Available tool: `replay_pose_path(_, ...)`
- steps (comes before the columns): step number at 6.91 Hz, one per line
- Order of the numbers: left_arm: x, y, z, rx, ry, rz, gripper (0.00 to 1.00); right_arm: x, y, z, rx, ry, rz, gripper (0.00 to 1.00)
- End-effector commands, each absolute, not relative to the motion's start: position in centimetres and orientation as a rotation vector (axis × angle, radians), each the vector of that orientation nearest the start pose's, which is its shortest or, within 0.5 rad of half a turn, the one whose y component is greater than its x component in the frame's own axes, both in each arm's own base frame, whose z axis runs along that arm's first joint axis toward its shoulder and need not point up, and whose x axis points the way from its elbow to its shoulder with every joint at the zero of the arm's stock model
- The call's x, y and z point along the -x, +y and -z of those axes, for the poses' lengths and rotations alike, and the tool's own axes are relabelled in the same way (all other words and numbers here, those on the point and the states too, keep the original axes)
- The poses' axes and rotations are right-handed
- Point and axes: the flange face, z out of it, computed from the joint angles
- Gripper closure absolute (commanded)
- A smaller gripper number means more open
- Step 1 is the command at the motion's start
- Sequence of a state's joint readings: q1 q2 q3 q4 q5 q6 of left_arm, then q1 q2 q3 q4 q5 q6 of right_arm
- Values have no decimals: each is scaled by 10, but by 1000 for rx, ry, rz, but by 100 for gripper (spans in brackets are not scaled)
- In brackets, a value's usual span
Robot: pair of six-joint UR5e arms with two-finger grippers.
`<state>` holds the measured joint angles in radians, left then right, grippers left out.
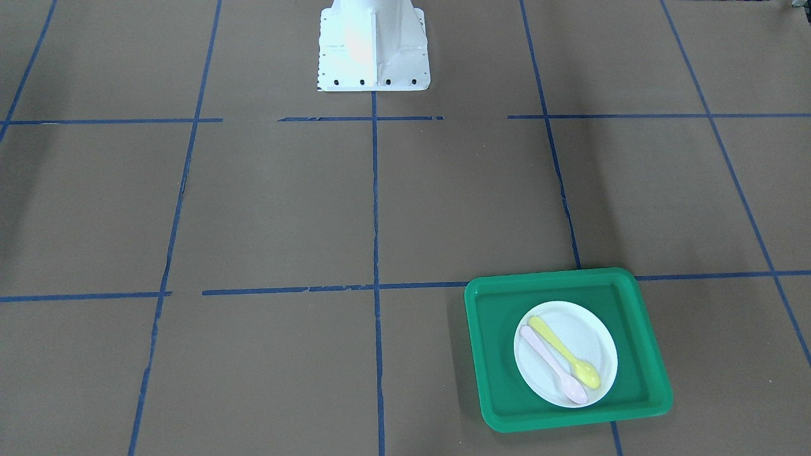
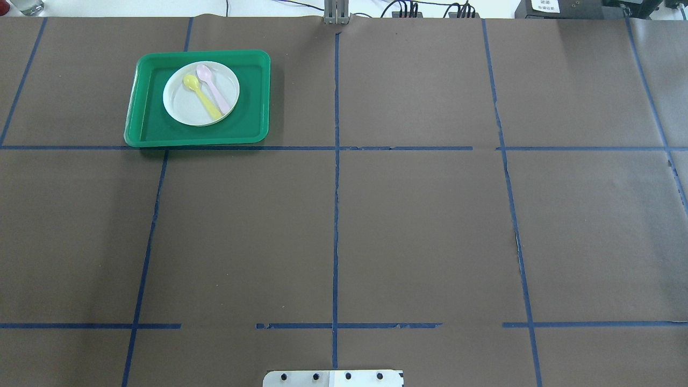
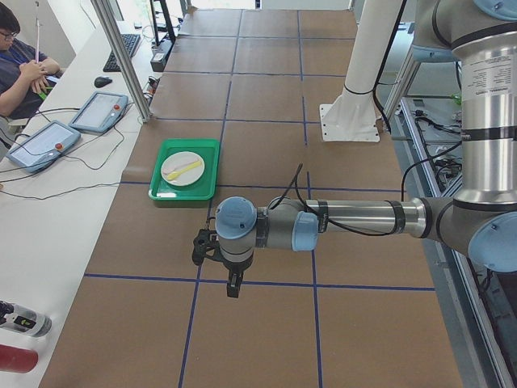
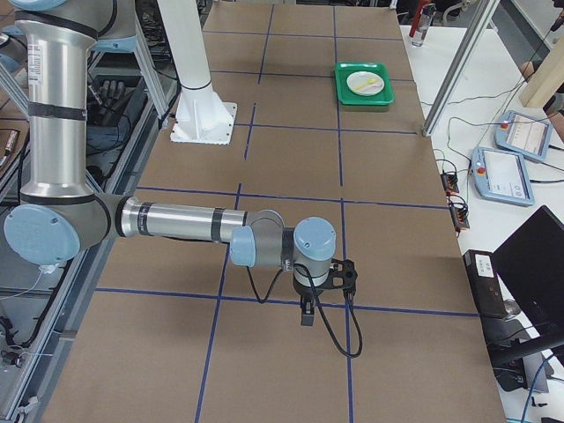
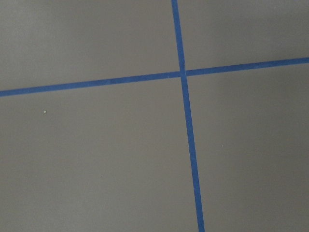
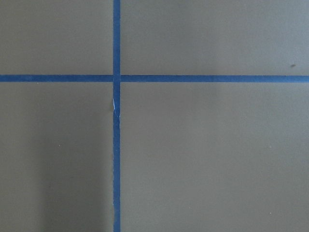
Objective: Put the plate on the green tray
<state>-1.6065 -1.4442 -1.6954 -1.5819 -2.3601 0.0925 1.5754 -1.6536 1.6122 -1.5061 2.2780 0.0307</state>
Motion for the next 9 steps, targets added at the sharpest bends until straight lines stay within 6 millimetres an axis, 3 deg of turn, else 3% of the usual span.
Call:
replay_pose_path(1,79,-431,-658,16,791,-25,0,-71,-458,-676,-13,-707,-26,0)
replay_pose_path(9,78,-433,-661,20,791,-27,0,-71,-458,-676,-13,-707,-26,0)
